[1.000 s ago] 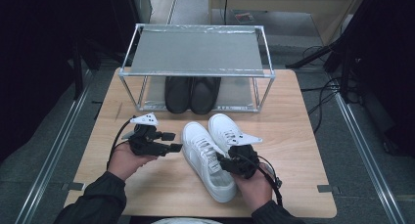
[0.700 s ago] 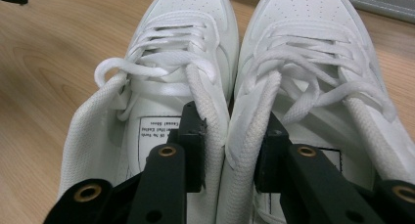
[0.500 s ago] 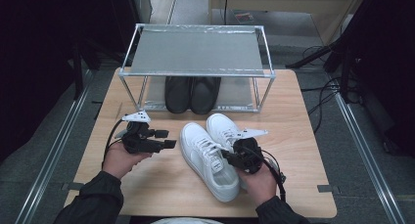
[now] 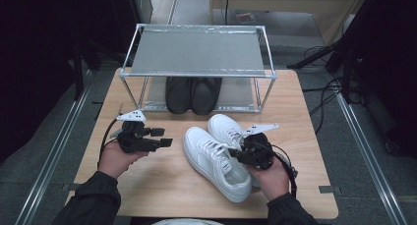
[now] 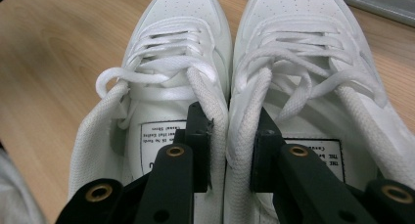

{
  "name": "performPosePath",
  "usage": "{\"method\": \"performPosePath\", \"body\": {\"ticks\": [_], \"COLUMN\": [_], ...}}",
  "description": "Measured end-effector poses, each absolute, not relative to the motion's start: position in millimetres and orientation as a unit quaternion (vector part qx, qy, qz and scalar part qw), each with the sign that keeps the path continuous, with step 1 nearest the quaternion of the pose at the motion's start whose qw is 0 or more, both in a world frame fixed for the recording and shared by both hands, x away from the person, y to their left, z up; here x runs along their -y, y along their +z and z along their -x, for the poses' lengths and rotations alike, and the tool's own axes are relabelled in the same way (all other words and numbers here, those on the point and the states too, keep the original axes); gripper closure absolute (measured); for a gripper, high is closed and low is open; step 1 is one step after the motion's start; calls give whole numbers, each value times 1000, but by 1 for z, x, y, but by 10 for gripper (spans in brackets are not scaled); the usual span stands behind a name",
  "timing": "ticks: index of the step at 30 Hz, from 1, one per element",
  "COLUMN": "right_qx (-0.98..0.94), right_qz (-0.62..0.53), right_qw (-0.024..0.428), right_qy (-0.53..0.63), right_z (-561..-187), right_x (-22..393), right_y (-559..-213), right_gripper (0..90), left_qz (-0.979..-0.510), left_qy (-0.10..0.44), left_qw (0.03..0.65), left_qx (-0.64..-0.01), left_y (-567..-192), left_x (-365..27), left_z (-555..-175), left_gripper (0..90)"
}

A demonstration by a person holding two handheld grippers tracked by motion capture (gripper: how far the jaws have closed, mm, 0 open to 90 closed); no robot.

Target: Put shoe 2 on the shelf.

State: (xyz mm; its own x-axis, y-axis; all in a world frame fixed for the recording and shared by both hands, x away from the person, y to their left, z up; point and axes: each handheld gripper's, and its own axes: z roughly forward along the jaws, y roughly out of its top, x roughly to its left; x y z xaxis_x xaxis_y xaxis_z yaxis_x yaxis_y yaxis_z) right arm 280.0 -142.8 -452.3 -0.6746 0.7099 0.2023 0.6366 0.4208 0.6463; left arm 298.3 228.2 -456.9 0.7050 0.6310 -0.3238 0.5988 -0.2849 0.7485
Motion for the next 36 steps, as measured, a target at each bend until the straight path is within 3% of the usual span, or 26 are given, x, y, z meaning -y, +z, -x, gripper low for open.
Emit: {"method": "performPosePath", "body": {"ticks": [12,36], "right_qx": [-864,-887], "right_qz": [-325,-233], "right_qw": [23,-8], "right_qy": [384,398], "right_z": [-286,-330], "right_x": [144,99], "right_y": [-435,-410], "right_gripper": [769,771], "left_qz": [-782,-753], "left_qy": [33,77], "left_qw": [464,437], "left_qx": [-415,-485], "left_y": [-454,-462], "left_x": [-249,-301], "left_z": [-293,-253], "left_gripper": [394,389]}}
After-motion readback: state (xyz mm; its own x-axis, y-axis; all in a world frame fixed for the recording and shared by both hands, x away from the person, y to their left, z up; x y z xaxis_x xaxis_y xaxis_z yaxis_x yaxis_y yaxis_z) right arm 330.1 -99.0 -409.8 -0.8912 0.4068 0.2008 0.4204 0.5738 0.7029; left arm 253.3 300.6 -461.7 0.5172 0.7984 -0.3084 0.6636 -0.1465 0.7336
